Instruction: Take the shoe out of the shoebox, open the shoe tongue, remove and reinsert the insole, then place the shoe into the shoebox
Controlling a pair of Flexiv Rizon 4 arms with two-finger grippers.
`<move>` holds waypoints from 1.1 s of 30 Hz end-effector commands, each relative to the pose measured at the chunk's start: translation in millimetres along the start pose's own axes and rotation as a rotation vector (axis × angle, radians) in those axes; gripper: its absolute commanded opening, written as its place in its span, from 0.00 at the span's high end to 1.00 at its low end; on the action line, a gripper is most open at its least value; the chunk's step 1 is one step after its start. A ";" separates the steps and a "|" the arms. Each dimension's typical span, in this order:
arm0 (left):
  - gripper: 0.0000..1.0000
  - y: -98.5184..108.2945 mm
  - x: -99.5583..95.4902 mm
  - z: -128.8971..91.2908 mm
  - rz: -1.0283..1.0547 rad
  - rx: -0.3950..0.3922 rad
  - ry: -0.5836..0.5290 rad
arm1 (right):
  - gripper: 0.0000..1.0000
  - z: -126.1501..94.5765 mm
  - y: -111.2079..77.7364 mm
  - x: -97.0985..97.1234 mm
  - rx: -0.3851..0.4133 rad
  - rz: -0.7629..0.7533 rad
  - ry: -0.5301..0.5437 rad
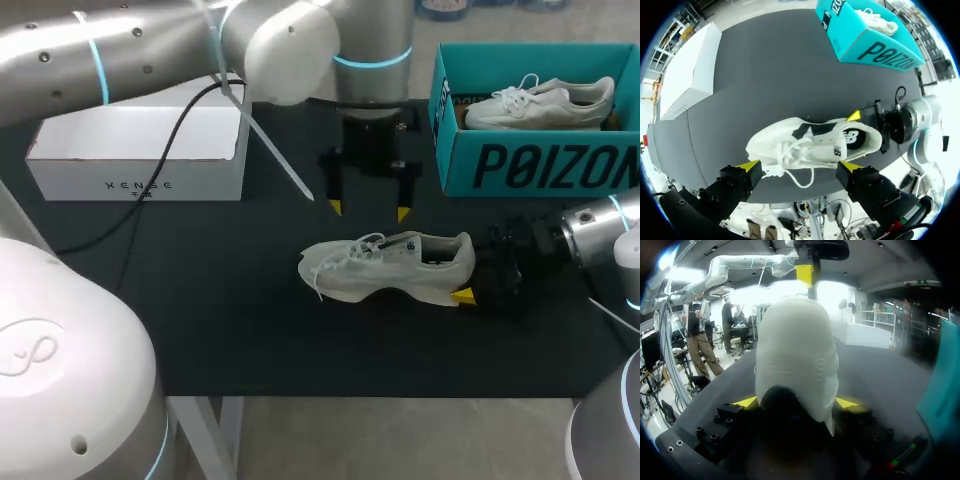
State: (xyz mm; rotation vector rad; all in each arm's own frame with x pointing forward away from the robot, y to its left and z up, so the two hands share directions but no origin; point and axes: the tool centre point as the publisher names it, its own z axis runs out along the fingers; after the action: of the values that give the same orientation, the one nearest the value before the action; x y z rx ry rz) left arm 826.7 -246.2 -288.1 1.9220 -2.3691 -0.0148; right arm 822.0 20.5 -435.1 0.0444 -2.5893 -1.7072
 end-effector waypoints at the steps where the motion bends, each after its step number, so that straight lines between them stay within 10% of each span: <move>1: 0.00 -4.2 37.9 15.1 0.017 -0.011 -0.056 | 1.00 3.8 -4.2 -1.0 0.003 0.002 -0.001; 11: 0.00 0.9 61.0 43.9 0.032 -0.011 -0.127 | 1.00 3.8 -4.2 -1.0 0.003 0.002 -0.001; 33: 0.00 9.9 39.7 67.6 -0.082 -0.013 -0.190 | 1.00 3.8 -4.2 -1.0 0.003 0.002 -0.001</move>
State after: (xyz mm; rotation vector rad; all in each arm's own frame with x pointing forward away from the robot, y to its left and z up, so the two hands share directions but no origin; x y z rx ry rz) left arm 805.5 -286.3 -352.3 2.0938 -2.3935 -0.2305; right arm 822.0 20.5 -435.2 0.0443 -2.5893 -1.7072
